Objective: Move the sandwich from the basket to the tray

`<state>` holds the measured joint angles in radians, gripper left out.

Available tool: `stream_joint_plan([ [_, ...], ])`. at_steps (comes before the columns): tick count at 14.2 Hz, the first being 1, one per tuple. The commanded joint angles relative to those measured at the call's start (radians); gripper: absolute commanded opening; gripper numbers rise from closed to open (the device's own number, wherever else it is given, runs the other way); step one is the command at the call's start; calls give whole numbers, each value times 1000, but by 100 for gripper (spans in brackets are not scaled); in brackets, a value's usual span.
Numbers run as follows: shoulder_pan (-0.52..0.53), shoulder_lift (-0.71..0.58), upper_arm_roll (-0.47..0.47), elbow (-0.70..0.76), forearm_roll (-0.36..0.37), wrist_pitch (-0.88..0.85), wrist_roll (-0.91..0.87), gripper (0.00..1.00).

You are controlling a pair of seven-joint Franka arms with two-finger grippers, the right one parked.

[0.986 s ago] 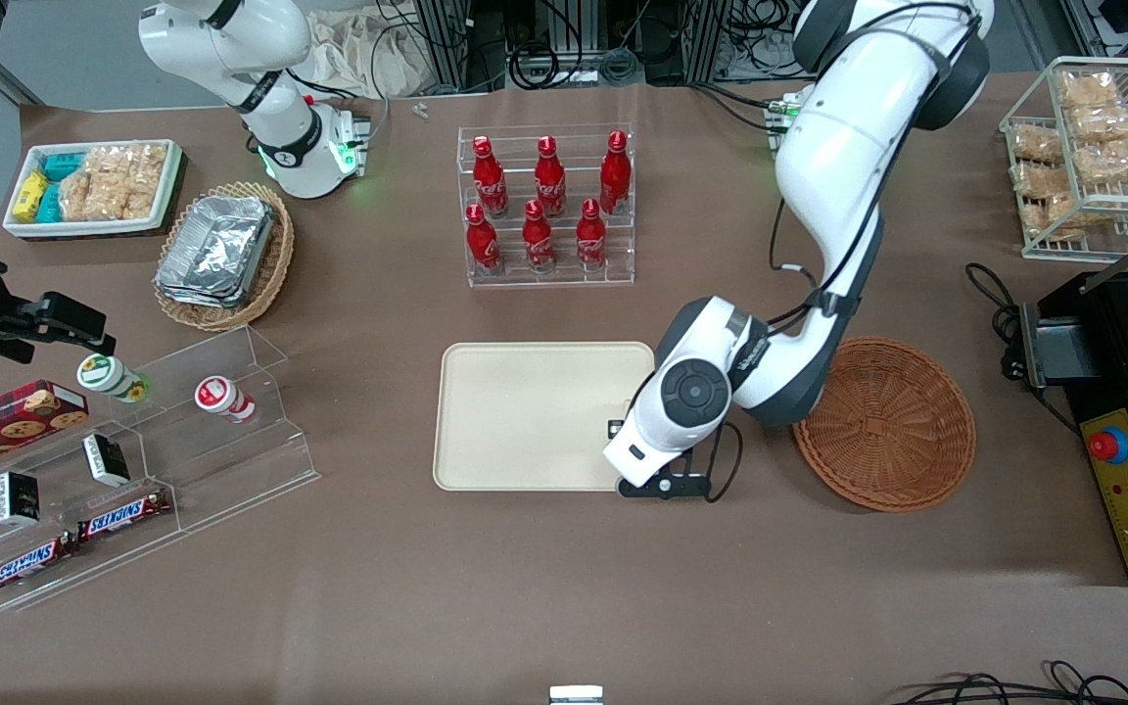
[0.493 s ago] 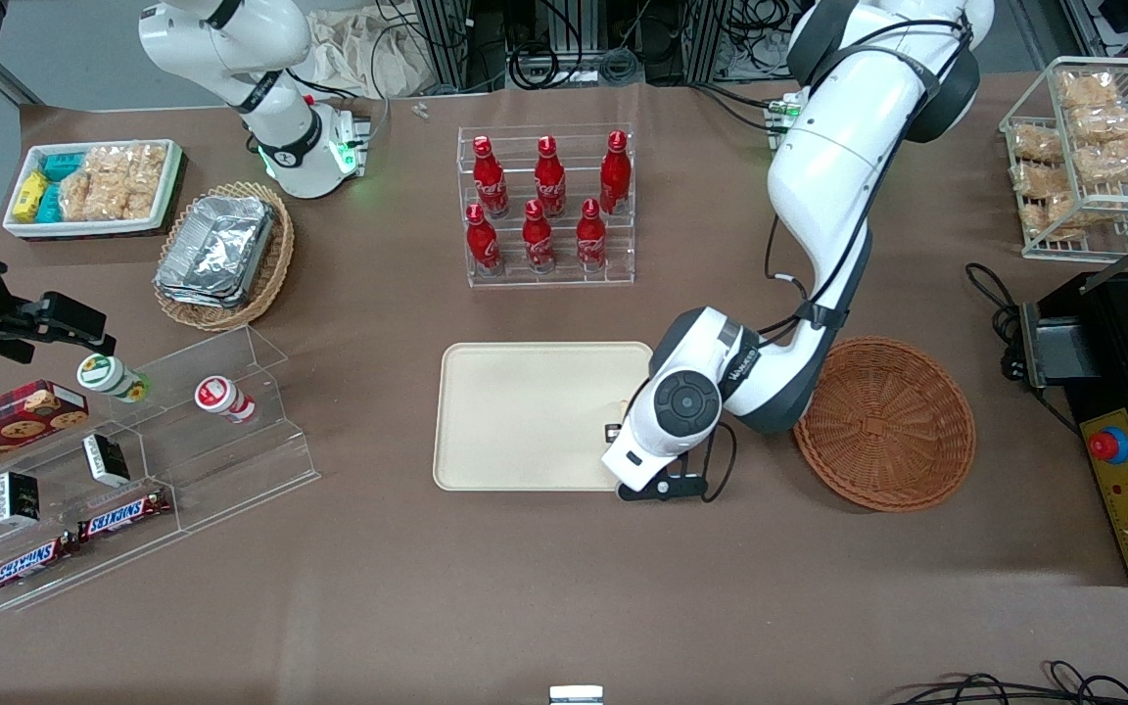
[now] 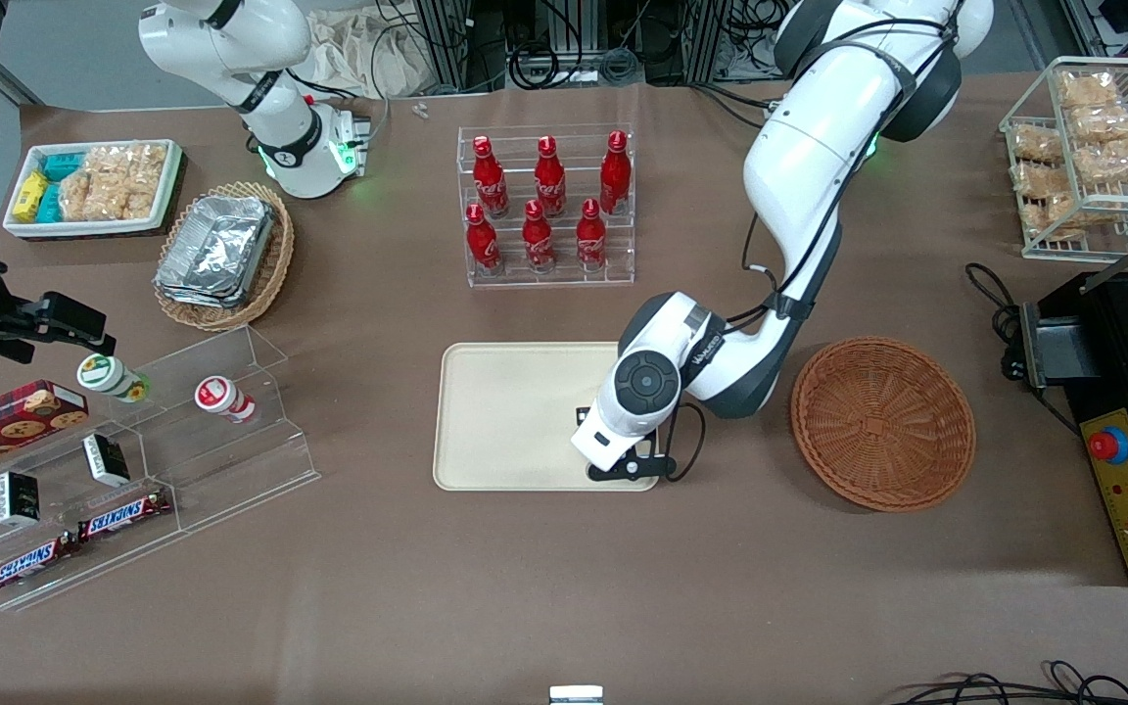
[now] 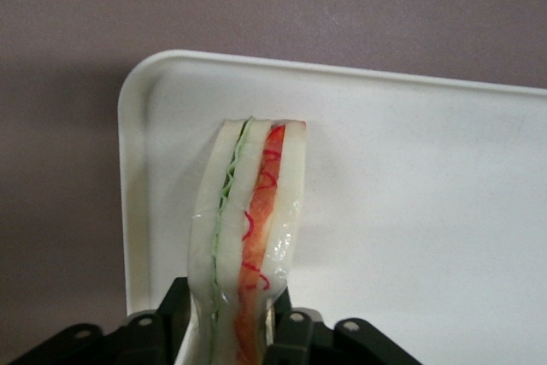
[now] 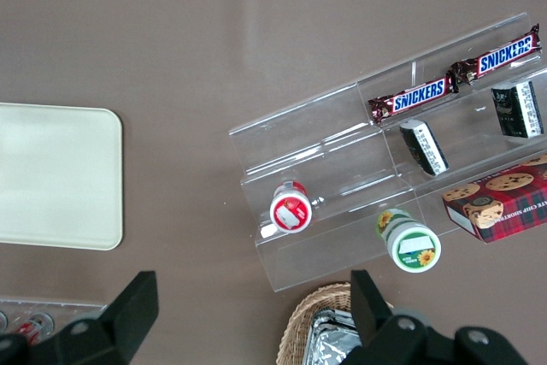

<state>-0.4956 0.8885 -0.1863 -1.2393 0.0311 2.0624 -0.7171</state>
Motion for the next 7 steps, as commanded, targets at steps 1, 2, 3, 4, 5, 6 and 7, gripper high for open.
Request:
stream_joint_plan([
  [1, -1, -2, 1, 26, 30, -2, -16, 100],
  [2, 2, -16, 2, 26, 30, -7, -18, 100],
  [3, 3, -34, 2, 27, 29, -11, -19, 100],
  [4, 8, -51, 2, 26, 30, -18, -19, 100],
  [5, 15, -72, 4, 26, 30, -22, -19, 100],
  [6, 23, -95, 5, 26, 30, -39, -21, 100],
  [7, 32, -121, 20, 26, 30, -62, -19, 100],
])
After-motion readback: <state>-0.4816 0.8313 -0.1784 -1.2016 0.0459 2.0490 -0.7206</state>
